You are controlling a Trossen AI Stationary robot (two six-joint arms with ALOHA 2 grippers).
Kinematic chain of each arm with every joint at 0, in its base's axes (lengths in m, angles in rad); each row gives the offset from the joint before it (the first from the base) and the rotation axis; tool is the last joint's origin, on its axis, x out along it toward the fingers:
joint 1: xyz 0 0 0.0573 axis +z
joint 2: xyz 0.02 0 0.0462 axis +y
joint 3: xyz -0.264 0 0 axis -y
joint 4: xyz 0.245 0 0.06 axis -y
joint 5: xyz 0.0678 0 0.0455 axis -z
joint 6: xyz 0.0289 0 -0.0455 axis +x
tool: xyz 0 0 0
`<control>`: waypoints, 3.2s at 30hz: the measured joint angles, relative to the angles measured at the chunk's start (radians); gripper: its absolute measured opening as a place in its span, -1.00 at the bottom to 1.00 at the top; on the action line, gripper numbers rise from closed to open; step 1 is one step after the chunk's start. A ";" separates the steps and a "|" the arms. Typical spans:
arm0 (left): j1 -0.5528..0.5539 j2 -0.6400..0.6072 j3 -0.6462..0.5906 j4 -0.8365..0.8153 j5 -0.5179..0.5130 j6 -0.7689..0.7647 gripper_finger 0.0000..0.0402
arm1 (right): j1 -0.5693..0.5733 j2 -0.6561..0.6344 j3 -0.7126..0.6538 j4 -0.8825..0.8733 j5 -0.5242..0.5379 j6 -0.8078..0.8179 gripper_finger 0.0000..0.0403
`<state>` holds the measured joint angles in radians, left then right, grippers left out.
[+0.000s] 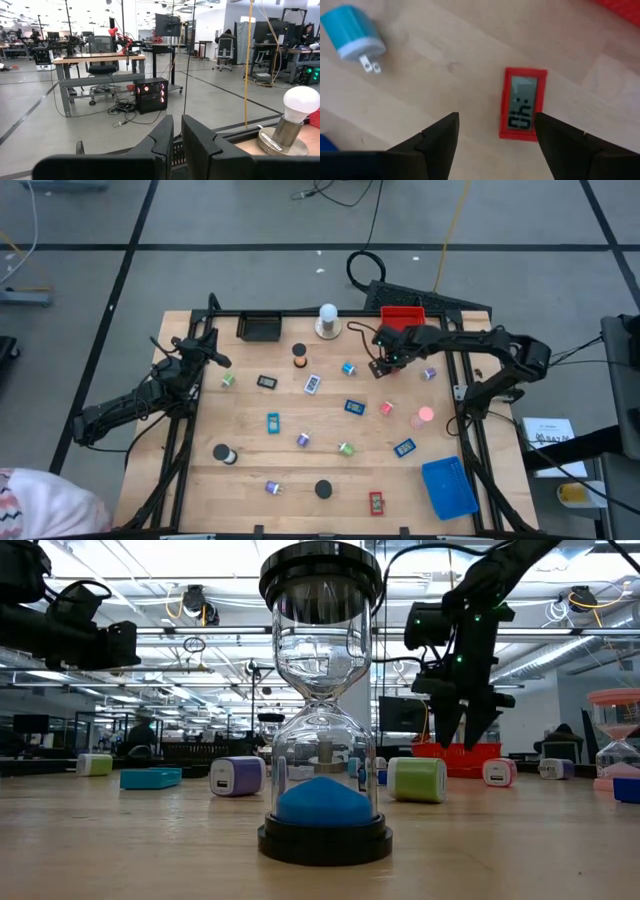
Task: Pick & Place Office items
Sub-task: Put the red digital timer into the red bin
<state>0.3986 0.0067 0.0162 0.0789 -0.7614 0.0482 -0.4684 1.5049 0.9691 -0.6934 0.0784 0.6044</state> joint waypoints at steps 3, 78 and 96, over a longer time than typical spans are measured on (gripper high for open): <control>0.000 0.000 0.000 0.000 0.000 0.000 -0.79 | -0.013 -0.006 0.000 0.013 0.004 0.001 0.27; 0.000 0.000 0.000 0.000 0.000 0.000 -0.79 | -0.204 -0.132 0.044 -0.104 0.026 -0.028 -0.21; 0.000 0.000 0.000 0.000 0.000 0.000 -0.79 | -0.591 0.068 0.101 0.041 -0.005 -0.192 -0.21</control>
<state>0.3986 0.0067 0.0162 0.0790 -0.7612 0.0483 -1.0591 1.5725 1.0706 -0.6529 0.0738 0.4129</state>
